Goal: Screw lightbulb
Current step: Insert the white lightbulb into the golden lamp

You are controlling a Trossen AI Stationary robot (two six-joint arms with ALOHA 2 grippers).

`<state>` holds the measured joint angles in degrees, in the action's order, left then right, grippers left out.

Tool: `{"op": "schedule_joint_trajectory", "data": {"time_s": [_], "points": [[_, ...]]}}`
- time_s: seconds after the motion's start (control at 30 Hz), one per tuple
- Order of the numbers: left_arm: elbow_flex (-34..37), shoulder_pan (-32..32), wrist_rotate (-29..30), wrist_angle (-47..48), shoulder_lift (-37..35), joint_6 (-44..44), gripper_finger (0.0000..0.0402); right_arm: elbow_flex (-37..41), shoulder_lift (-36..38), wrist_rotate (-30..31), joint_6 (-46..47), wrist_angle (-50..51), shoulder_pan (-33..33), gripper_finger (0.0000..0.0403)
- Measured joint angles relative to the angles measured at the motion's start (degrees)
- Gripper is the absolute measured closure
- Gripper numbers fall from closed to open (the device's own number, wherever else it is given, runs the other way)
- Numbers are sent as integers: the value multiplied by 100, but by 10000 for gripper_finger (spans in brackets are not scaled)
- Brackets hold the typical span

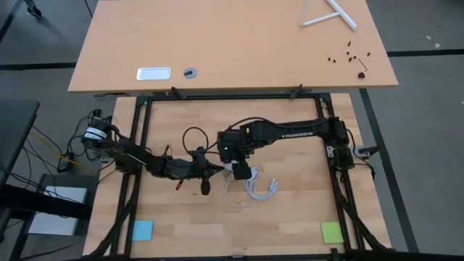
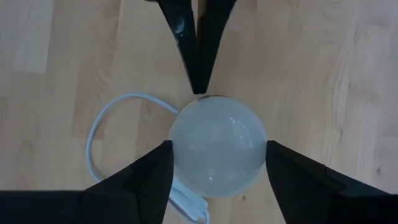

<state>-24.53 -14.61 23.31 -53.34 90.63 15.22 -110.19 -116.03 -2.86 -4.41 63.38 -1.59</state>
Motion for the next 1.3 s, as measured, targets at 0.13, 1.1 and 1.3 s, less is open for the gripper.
{"op": "schedule_joint_trajectory", "data": {"time_s": [0.13,1.1,1.3], "points": [[0,0,0,0,0,0,398,63,31,-136,-12,-83,77,154],[-1,0,0,11,0,28,398,305,9,-98,-362,35,60,77],[-2,2,0,11,0,25,398,295,9,-98,-437,83,60,69]]}}
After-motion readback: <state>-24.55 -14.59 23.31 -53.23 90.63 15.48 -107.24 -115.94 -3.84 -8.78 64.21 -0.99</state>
